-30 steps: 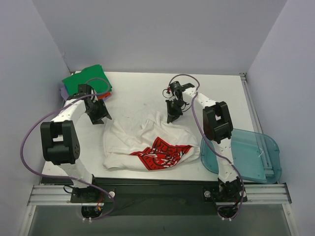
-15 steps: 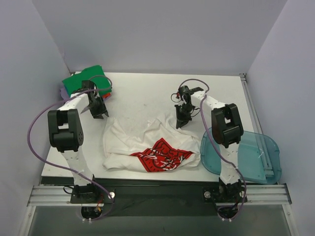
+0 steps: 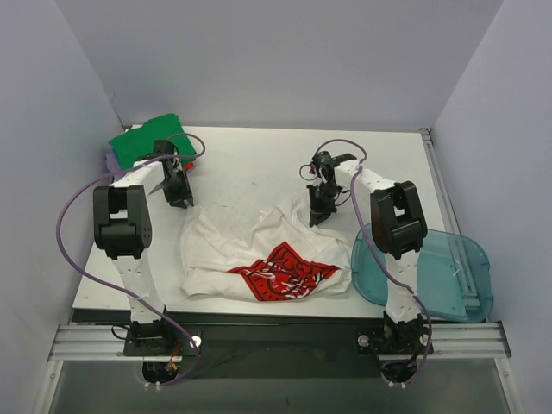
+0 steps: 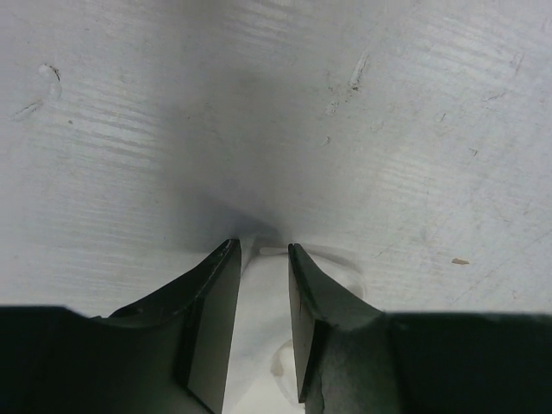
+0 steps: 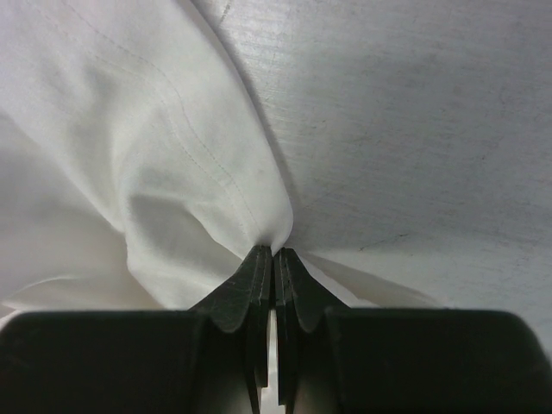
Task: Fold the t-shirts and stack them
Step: Flatten out the tshirt
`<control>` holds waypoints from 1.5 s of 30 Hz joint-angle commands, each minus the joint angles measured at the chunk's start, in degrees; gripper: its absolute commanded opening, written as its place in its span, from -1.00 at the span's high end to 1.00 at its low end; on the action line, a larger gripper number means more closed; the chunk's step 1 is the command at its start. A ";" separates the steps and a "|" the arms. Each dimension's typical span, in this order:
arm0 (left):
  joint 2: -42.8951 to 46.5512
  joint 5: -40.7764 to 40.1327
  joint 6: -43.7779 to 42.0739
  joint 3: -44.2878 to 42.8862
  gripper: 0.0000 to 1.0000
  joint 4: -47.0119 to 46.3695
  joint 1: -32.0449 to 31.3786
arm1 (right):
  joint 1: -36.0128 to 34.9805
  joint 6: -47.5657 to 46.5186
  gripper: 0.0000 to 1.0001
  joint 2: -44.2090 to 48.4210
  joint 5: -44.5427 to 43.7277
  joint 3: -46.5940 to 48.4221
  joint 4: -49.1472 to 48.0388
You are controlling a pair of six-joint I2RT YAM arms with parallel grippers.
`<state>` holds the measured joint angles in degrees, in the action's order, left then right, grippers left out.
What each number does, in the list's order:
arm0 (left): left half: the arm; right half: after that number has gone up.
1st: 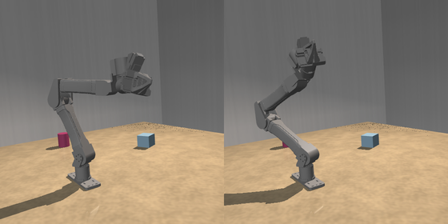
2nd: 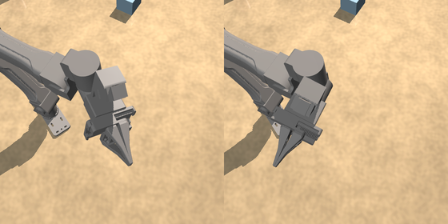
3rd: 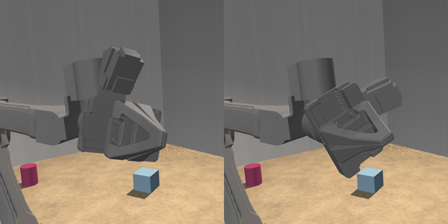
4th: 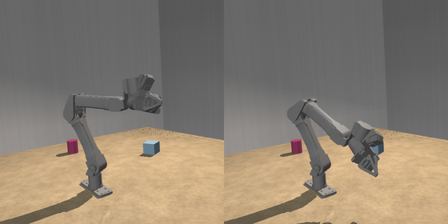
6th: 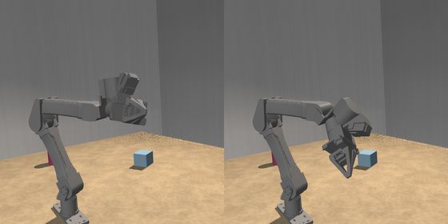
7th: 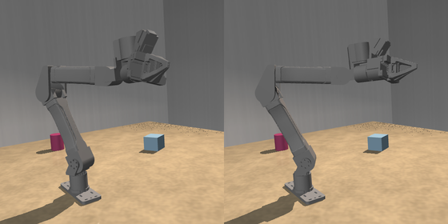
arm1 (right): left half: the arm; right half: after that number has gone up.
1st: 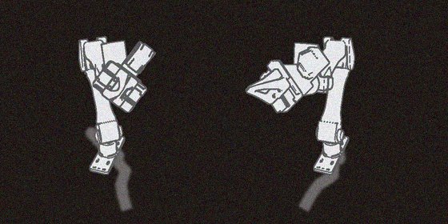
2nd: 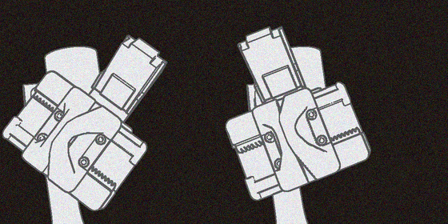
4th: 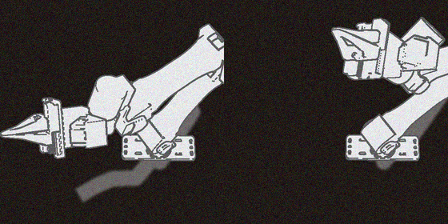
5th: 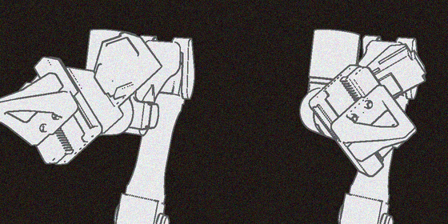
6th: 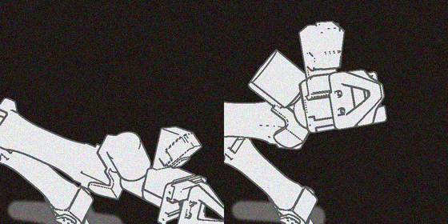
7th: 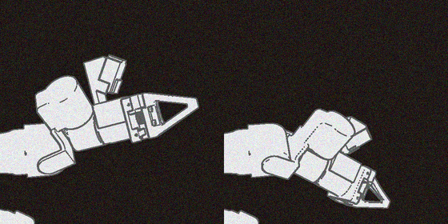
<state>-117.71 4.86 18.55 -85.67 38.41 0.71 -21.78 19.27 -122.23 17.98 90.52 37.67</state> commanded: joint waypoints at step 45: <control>31.31 7.26 5.54 24.93 1.00 -1.85 18.54 | 2.00 3.94 -0.11 22.22 -6.81 -8.91 9.79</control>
<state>-89.25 11.09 23.66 -62.06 36.32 18.57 -20.99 24.84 -98.89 14.09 74.32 44.27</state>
